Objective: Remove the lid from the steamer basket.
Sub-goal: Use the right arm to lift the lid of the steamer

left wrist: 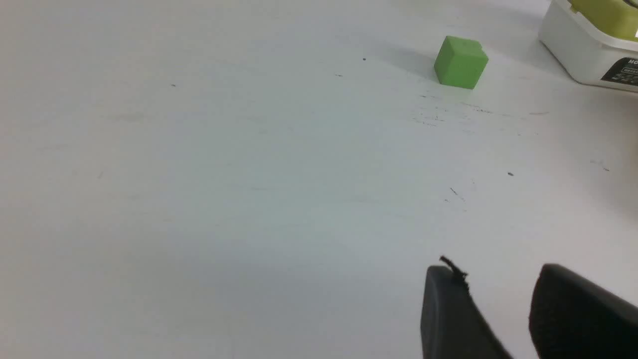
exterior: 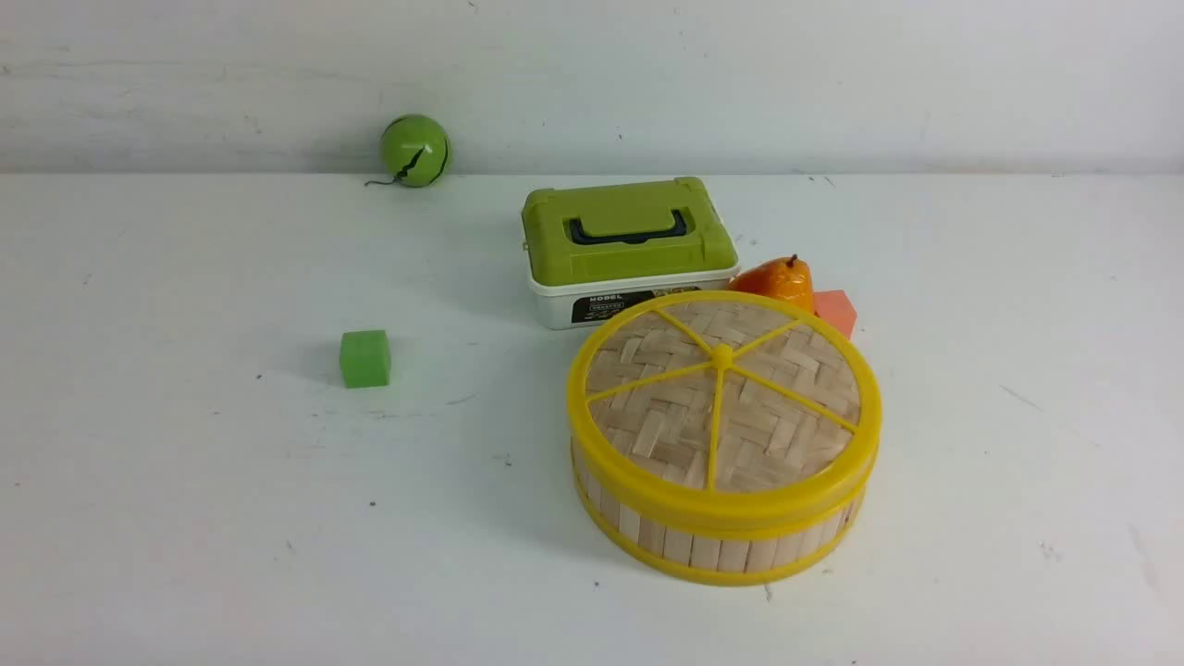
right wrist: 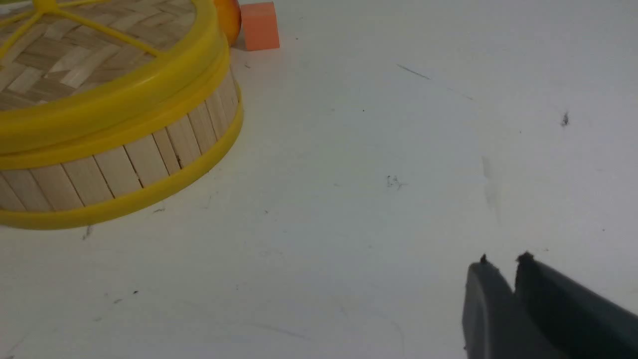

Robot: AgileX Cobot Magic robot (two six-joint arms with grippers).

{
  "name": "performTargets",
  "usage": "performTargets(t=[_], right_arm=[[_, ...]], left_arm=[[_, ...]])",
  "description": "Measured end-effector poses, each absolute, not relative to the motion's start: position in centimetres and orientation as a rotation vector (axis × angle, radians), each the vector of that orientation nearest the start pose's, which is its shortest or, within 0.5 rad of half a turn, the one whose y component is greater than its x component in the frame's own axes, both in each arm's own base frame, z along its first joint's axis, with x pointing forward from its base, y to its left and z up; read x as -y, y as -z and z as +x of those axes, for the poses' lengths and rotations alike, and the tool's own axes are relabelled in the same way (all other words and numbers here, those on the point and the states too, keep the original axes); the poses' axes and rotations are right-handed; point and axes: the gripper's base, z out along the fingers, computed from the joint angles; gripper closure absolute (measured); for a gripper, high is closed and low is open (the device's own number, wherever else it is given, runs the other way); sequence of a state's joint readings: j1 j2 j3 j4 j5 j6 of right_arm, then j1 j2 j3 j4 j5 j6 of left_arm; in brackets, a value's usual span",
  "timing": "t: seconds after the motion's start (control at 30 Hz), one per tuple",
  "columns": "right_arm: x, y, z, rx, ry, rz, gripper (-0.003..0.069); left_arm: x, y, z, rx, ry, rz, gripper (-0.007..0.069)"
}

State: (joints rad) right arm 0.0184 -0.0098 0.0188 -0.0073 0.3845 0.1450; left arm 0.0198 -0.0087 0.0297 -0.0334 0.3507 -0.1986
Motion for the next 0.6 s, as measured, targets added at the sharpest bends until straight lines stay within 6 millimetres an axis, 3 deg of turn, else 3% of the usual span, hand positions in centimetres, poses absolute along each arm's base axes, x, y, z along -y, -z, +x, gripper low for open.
performTargets(t=[0.6], right_arm=[[-0.07,-17.28,5.22,-1.875,-0.105,0.114,0.0566]], left_arm=[[0.0,-17.21,5.33,-1.844,0.157,-0.223,0.0385]])
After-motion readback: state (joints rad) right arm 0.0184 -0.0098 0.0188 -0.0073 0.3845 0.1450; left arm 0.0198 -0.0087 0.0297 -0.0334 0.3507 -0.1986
